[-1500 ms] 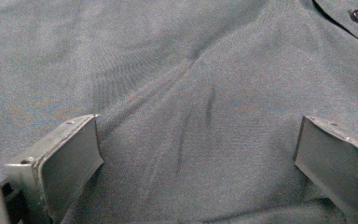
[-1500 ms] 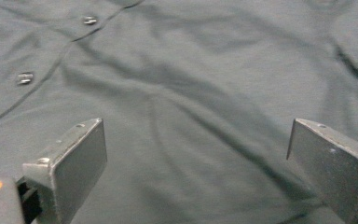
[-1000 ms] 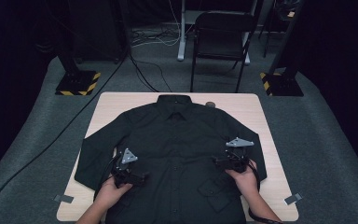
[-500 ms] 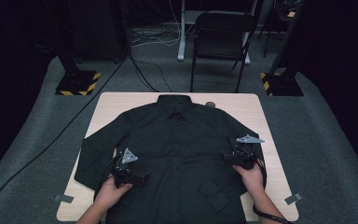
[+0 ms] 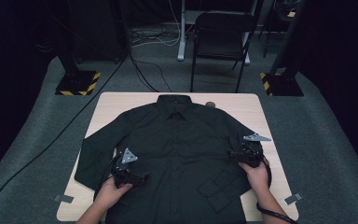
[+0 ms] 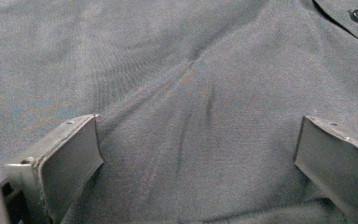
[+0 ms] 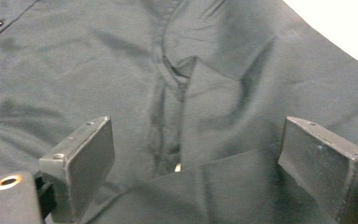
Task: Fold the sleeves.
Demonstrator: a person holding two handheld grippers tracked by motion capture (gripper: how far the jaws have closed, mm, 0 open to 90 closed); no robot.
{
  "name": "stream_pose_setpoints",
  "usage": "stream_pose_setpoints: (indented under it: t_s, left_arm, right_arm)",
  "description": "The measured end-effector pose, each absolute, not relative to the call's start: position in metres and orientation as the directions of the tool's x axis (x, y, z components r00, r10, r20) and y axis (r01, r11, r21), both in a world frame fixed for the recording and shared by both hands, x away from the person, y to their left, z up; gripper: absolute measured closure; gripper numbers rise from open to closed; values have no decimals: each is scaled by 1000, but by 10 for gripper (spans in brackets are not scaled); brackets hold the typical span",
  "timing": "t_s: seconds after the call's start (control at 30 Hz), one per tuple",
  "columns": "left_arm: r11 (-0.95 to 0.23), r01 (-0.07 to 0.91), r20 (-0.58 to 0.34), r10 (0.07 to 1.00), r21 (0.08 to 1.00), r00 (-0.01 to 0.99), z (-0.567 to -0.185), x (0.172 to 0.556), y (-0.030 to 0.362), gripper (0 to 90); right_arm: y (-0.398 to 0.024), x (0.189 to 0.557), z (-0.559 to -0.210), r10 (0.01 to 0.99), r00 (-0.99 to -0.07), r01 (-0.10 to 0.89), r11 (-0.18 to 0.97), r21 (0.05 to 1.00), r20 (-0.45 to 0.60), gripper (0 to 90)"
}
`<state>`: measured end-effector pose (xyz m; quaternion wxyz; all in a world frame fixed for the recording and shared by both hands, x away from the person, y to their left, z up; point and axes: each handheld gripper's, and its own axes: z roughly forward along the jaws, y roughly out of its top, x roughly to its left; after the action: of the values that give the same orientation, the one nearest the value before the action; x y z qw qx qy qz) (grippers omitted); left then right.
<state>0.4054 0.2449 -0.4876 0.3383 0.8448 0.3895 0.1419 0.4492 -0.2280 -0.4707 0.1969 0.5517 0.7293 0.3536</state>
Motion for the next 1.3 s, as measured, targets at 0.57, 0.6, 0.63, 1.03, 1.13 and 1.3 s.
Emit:
stream_pose_setpoints:
  t_s: [0.57,0.6,0.63,1.03,1.13,1.3]
  left_arm:
    - [-468,562,-24,753,682,657,-488,405,245,0]
    - [-468,562,-24,754,682,657,-488,405,245,0]
    - [-468,562,-25,754,682,657,-488,405,245,0]
    - [-469,561,-23,753,682,658,-488,405,245,0]
    - [-469,561,-24,753,682,658,-488,405,245,0]
    - [-468,562,-24,753,682,657,-488,405,245,0]
  right_arm:
    - [-256,455,-468,959,-281,671,166,723,40,210]
    - [-257,455,-468,959,-279,672,167,722,38,215]
    - [-259,456,-468,960,-277,672,166,721,37,221]
    - [-277,457,-468,973,-228,684,137,717,31,382]
    - [-280,457,-469,975,-222,691,139,710,24,418]
    - [-284,456,-471,977,-210,698,131,704,25,457]
